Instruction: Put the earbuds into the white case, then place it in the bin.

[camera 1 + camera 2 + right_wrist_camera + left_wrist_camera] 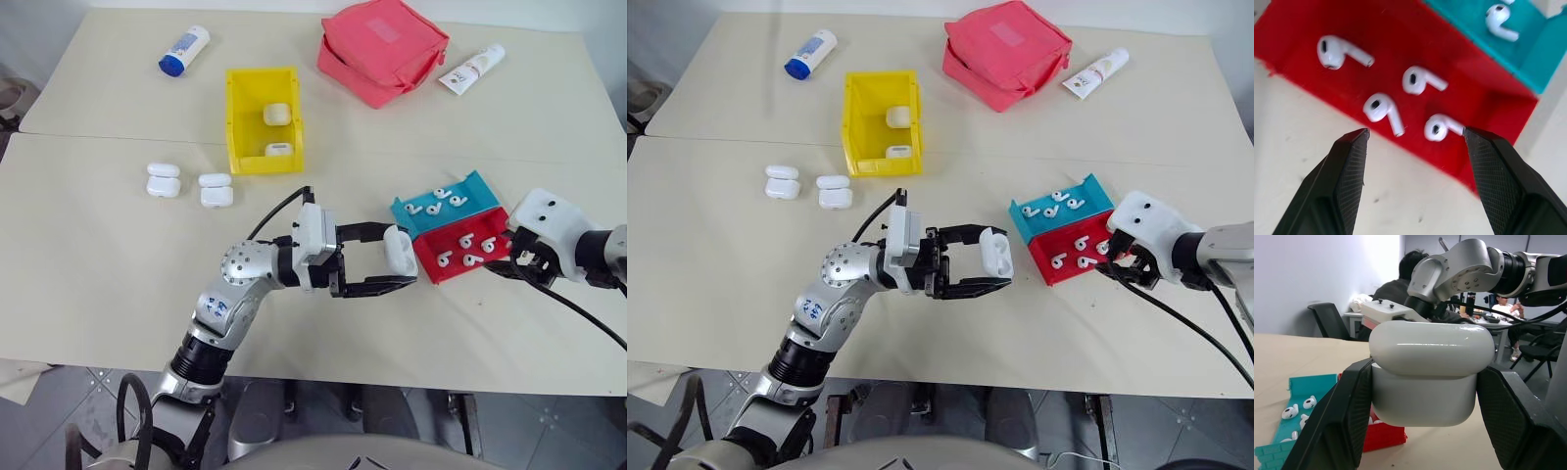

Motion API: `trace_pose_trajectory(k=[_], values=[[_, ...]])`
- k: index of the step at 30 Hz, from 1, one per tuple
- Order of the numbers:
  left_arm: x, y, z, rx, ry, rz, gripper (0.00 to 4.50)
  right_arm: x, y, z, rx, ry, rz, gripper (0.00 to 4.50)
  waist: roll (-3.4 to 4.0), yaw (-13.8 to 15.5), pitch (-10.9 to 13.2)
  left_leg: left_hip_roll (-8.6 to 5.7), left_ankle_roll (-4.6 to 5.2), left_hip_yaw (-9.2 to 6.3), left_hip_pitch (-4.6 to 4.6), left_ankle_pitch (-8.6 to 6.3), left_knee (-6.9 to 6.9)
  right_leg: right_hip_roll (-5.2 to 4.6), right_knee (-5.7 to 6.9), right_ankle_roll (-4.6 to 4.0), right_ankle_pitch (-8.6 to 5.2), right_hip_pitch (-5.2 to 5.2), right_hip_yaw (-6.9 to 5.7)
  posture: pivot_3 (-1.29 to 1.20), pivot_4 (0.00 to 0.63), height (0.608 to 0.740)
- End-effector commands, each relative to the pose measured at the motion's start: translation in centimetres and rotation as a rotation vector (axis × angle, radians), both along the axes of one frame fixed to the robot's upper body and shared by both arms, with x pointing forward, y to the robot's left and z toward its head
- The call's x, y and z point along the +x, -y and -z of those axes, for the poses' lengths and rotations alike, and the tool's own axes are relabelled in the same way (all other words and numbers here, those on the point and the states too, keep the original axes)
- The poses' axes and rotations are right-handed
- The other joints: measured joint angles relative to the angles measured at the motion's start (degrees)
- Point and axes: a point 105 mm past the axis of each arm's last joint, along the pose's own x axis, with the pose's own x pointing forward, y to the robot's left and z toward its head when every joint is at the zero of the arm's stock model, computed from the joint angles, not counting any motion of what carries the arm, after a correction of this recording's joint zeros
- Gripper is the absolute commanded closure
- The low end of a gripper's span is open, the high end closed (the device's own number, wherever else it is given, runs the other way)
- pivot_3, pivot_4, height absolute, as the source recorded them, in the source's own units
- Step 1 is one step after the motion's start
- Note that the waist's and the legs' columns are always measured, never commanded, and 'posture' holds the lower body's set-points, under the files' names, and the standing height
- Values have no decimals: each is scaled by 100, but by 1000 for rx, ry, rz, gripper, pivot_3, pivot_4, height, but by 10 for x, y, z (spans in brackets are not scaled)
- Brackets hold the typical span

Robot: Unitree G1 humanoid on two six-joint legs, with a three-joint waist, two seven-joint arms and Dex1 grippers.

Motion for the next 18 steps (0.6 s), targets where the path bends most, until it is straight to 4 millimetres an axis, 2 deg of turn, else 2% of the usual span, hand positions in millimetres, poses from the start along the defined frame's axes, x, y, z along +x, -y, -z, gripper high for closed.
trace_pose_trajectory(k=[1, 14, 17, 18], values=[[-7, 0, -8, -22, 32, 9, 1692, 3, -4, -3, -16, 5, -26, 1307, 0, -1, 0, -1, 0, 0, -1, 0, 0, -1, 0, 0, 0, 0, 0, 0, 150, 740], [-5, -2, -6, -15, 36, -2, 1692, 6, -17, 8, -55, -116, -131, 1307, 2, -4, -1, 0, 0, -2, -5, 0, 2, 0, 1, 0, 0, -5, -4, 0, 150, 740], [-6, -3, -6, -14, 36, -4, 1692, 7, -17, 9, -65, -128, -137, 1844, 2, -6, -1, -1, 0, -2, -7, 0, 3, 0, 1, 0, 0, -6, -5, 0, 150, 740], [-6, -3, -6, -14, 36, -5, 1692, 8, -17, 9, -69, -127, -139, 2164, 2, -6, -1, -1, 0, -2, -7, 0, 3, 0, 1, 0, 0, -6, -5, 0, 150, 740]])
